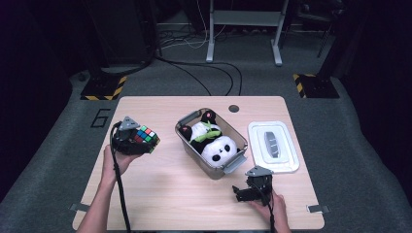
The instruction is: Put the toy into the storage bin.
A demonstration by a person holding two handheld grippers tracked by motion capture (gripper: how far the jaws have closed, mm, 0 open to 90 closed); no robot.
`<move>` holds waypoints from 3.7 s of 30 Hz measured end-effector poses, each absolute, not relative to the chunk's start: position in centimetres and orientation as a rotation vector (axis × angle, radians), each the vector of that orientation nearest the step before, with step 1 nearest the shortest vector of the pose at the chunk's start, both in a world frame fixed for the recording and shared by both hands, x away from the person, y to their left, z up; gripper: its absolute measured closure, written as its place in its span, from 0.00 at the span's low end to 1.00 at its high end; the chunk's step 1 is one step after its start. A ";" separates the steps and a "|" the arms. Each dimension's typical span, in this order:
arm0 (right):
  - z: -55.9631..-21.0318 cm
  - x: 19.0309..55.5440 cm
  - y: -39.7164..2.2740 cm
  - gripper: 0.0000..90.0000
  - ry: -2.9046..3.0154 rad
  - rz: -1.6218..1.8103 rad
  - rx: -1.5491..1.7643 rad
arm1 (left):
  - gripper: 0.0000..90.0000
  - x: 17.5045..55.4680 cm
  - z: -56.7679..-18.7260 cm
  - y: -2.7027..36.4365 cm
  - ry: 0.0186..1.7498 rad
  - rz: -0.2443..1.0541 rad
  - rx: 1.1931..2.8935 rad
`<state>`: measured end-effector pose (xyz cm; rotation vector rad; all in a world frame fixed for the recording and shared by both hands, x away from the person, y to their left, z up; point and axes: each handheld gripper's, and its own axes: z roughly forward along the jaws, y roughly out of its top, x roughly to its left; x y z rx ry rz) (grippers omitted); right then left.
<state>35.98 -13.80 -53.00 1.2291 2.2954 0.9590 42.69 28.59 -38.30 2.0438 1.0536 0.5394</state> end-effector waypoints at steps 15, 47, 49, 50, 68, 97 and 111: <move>-53.0 36.0 -13.8 0.00 2.294 0.960 1.231 | 0.37 44.3 -36.0 25.8 0.967 0.544 2.078; -53.0 36.0 -13.7 0.00 2.284 0.960 1.244 | 0.37 49.9 -34.5 17.2 0.814 0.431 2.113; -53.0 36.0 -13.7 0.00 2.285 0.962 1.243 | 0.37 50.3 -34.8 16.4 0.810 0.421 2.131; -53.0 36.0 -13.7 0.00 2.285 0.962 1.243 | 0.37 50.4 -34.9 16.2 0.813 0.419 2.130; -53.0 36.0 -13.7 0.00 2.287 0.963 1.241 | 0.36 53.1 -38.3 13.2 0.830 0.404 2.257; -53.0 36.0 -13.7 0.00 2.286 0.960 1.242 | 0.34 54.0 -38.8 12.1 0.882 0.418 2.376; -53.0 36.0 -13.7 0.00 2.288 0.962 1.242 | 0.27 53.3 -38.1 12.8 0.890 0.441 2.318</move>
